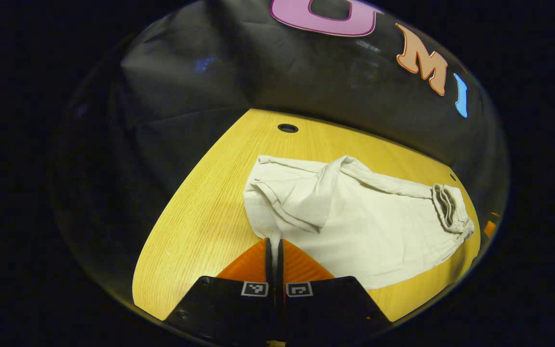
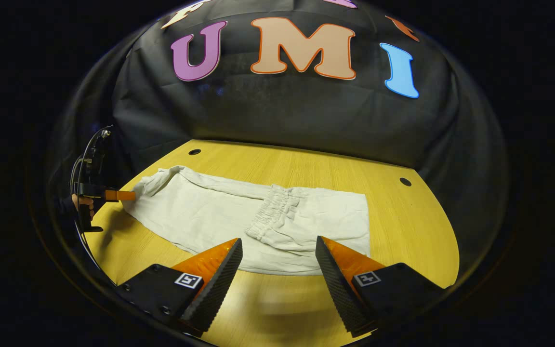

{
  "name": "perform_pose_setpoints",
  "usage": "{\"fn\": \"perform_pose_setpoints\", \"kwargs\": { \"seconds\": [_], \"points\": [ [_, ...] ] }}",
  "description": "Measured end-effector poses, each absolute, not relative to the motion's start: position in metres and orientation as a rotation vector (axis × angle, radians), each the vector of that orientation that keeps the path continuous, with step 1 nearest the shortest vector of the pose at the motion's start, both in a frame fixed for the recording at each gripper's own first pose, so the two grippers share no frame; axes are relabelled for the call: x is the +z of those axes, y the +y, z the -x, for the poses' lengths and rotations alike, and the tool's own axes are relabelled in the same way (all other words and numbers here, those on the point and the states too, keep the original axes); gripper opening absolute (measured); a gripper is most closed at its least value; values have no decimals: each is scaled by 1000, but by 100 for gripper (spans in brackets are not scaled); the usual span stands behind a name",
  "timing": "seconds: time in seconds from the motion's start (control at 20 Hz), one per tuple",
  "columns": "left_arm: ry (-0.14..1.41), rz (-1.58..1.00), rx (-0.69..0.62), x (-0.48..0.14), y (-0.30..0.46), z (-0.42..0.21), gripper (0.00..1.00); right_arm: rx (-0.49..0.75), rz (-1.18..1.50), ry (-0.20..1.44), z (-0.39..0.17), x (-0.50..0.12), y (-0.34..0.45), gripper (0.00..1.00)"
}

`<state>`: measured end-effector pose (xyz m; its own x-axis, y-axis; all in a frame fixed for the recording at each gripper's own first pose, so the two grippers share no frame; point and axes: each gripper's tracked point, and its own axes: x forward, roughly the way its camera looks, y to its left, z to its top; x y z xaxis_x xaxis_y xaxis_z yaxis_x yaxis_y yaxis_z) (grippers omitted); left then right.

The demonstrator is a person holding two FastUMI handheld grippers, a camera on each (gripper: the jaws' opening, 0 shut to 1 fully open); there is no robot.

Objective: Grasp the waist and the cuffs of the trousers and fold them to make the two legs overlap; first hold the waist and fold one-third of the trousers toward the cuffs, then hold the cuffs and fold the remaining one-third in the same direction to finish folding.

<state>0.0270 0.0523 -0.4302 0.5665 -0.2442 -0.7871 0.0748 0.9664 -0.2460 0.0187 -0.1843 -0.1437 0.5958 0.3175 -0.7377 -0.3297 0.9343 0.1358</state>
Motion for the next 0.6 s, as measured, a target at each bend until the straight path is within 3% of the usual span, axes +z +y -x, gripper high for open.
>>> {"fn": "perform_pose_setpoints", "kwargs": {
  "seconds": [0.6],
  "points": [
    [787,169,-301,-328,-60,-60,0,338,-53,819,-28,-135,-274,98]
  ]
}}
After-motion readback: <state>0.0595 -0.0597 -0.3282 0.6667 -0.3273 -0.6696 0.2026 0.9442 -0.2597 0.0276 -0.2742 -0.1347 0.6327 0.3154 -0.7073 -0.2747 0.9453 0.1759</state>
